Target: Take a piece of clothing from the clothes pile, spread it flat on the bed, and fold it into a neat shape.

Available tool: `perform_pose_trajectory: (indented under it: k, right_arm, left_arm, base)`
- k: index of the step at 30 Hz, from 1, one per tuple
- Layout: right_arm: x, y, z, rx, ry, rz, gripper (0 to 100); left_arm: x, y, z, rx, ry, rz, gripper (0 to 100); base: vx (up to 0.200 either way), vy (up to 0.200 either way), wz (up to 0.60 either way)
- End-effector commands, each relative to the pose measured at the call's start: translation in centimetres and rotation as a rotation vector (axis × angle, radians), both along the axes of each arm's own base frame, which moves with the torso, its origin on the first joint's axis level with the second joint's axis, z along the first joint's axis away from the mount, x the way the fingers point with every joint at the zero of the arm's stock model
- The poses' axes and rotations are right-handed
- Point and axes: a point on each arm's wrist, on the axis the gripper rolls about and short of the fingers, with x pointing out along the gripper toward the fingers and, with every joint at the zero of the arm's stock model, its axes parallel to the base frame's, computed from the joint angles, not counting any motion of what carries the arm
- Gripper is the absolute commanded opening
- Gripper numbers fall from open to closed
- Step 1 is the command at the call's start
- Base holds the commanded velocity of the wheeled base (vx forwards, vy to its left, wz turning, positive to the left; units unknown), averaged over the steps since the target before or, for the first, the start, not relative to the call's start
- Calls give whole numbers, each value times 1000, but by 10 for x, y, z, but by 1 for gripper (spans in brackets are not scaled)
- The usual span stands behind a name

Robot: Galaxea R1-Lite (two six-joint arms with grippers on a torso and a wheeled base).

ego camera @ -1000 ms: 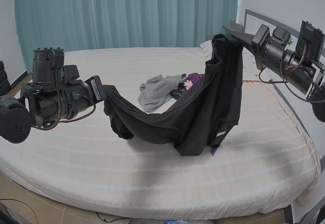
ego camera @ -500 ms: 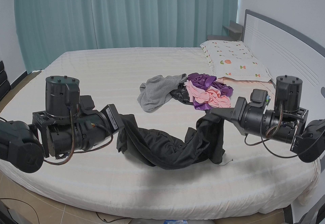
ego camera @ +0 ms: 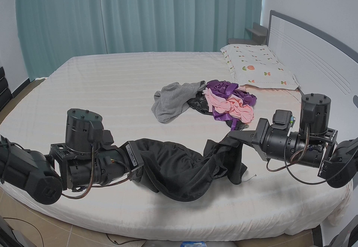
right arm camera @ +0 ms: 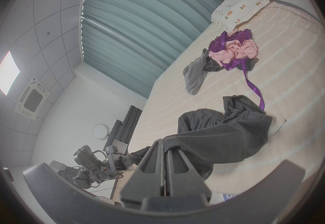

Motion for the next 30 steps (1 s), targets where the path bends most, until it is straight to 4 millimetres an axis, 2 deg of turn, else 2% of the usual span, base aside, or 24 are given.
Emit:
perform_pose_trajectory:
  k: [1,3,15,21,30]
  right_arm:
    - [1,1,-6,-11,17,1,0]
    - [1,0,-7,-12,20,0,0]
    - [6,2,-15,-32,37,-12,0]
    - [3,0,-7,-33,6,-46,0]
    - [7,1,-7,-53,-12,-128,0]
  left_arm:
    - [3,-1,-16,13,47,16,0]
    - [1,0,-17,14,42,14,0]
    - [-1,1,-9,-25,28,36,0]
    - [-4,7,5,-59,-6,52,0]
    - [-4,9,8,-65,-17,58,0]
  base:
    - [-200,0,0]
    - [-200,0,0]
    - [0,0,0]
    - [0,200,0]
    - [0,200,0]
